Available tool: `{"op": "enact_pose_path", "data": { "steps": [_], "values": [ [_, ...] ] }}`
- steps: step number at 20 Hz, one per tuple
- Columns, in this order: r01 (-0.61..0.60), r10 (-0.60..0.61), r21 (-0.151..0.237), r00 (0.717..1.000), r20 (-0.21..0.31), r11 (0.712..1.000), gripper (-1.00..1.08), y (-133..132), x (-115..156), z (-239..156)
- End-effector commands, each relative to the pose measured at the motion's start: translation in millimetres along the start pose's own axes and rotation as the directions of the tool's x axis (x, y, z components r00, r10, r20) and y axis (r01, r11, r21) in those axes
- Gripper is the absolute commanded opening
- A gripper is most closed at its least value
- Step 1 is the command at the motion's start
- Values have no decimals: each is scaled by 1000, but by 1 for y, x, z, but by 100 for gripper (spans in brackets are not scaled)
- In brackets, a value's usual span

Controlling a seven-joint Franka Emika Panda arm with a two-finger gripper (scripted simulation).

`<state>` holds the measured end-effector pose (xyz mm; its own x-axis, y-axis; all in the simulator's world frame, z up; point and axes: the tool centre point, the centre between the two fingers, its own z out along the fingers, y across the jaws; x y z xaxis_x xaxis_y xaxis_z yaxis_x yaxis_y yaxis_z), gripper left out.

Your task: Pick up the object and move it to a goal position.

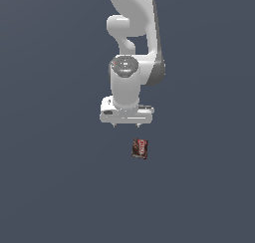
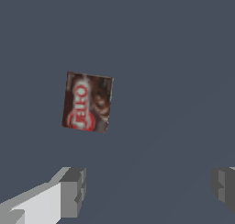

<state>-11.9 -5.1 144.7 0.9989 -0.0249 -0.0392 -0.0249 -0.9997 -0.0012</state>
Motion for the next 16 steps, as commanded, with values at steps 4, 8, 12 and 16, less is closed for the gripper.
{"op": "enact_pose_path", "data": {
  "steps": [4, 8, 12, 16],
  "values": [
    [11, -11, 3, 1000, 2, 1000, 100, -5, 0, 0],
    [52, -53, 13, 999, 8, 999, 100, -25, 1, 1],
    [70, -70, 16, 997, 11, 997, 100, -31, 0, -1],
    [59, -59, 15, 998, 9, 998, 100, -30, 2, 2]
  ]
}}
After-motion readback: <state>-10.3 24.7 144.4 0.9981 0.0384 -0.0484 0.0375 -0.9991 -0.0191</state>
